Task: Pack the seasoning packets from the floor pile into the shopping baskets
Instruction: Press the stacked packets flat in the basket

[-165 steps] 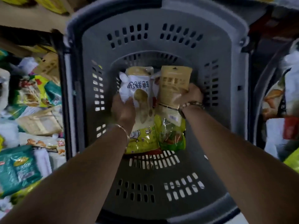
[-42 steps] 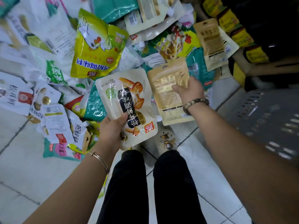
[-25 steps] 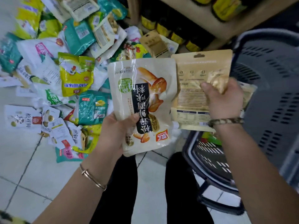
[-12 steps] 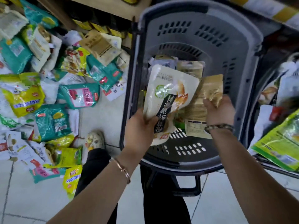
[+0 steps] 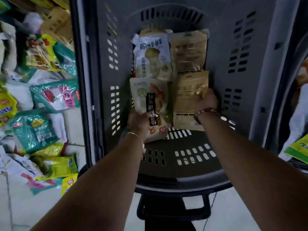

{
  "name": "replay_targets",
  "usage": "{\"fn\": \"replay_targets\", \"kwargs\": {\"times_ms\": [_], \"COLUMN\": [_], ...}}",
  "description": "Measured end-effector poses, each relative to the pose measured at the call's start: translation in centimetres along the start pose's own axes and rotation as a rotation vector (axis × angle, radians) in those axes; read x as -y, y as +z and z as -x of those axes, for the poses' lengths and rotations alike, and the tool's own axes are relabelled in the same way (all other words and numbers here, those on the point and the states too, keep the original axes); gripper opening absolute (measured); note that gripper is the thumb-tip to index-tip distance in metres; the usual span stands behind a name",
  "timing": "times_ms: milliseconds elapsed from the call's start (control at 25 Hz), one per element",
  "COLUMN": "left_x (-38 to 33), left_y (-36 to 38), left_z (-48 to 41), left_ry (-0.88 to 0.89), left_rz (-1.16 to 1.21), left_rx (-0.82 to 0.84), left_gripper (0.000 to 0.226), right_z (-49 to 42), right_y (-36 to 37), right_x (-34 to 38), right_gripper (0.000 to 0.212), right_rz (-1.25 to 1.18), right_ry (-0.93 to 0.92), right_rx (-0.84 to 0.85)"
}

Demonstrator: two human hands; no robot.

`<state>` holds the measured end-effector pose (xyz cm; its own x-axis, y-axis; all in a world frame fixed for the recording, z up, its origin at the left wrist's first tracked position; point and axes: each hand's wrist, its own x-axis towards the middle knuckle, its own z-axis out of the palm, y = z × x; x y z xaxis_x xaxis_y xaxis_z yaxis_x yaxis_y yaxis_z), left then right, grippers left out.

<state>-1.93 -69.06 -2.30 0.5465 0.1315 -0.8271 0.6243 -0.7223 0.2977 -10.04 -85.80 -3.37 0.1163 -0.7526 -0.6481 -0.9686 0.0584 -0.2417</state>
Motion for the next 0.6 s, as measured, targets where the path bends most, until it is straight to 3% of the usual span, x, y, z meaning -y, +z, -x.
{"fn": "replay_targets", "kwargs": {"times_ms": [120, 240, 360, 440, 520, 600], "left_x": [2.0, 2.7, 2.2, 1.5, 1.4, 1.3], "left_y": [1.7, 3.1, 3.3, 2.4, 1.2, 1.0], "left_z": [-2.8, -5.2, -5.5, -4.0, -2.0, -0.7], "left_ry": [-0.008, -0.073, -0.042, 0.001, 0.215, 0.583], "left_rz": [-0.018, -0.072, -0.138, -0.123, -0.172, -0.477], "left_rx": [0.008, -0.012, -0.009, -0.009, -0.075, -0.121], "left_gripper": [0.033, 0.022, 0.027, 0.044, 0.06, 0.071], "right_z": [-1.8, -2.3, -1.6, -1.0, -0.1, 0.8], "right_y": [2.5, 3.9, 4.4, 4.1, 3.6, 3.3], "right_x": [-1.3, -2.4, -3.1, -3.4, -3.8, -3.9], "right_gripper": [0.039, 0.047, 0.061, 0.077, 0.085, 0.087], "right_rz": [0.007, 0.099, 0.219, 0.243, 0.286, 0.367], "right_ry": [0.066, 0.15, 0.021, -0.074, -0.177, -0.329], "right_rx": [0.032, 0.005, 0.024, 0.05, 0.008, -0.003]}}
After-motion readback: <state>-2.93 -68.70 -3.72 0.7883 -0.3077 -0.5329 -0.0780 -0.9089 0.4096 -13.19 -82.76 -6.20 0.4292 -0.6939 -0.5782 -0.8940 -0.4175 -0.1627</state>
